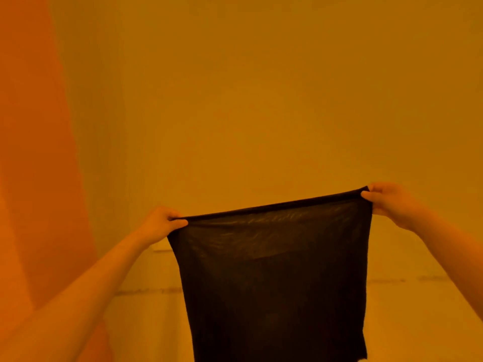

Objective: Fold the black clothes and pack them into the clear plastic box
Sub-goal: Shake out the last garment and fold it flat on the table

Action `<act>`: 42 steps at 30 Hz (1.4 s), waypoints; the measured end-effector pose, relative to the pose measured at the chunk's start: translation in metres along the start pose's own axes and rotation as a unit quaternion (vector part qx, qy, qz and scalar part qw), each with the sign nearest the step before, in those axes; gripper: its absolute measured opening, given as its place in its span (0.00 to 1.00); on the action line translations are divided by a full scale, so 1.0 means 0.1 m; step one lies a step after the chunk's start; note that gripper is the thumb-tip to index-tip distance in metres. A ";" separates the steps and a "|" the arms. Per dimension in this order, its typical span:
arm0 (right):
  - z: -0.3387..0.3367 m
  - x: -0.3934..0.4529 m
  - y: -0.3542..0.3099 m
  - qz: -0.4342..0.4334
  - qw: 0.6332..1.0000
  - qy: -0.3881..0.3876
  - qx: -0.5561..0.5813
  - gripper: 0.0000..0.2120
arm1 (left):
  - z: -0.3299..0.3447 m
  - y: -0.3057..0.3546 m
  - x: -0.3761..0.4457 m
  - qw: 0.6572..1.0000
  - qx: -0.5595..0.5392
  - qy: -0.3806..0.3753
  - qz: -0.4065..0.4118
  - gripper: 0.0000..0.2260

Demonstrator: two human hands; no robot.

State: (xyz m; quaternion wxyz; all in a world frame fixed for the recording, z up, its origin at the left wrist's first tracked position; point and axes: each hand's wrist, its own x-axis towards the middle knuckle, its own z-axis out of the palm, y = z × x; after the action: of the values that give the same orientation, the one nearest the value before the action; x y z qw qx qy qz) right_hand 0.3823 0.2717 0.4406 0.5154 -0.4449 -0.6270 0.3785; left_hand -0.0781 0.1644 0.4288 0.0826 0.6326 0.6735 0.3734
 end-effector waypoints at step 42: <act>-0.19 0.44 0.51 -0.019 0.990 0.105 0.094 0.08 | 0.61 0.11 0.43 0.959 -0.174 0.220 -0.047 0.08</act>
State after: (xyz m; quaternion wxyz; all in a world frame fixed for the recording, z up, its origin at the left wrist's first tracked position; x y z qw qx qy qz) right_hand 0.4061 0.3301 0.4096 0.6250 -0.4202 -0.5394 0.3767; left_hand -0.0417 0.2273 0.4083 0.0592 0.4782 0.6286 0.6105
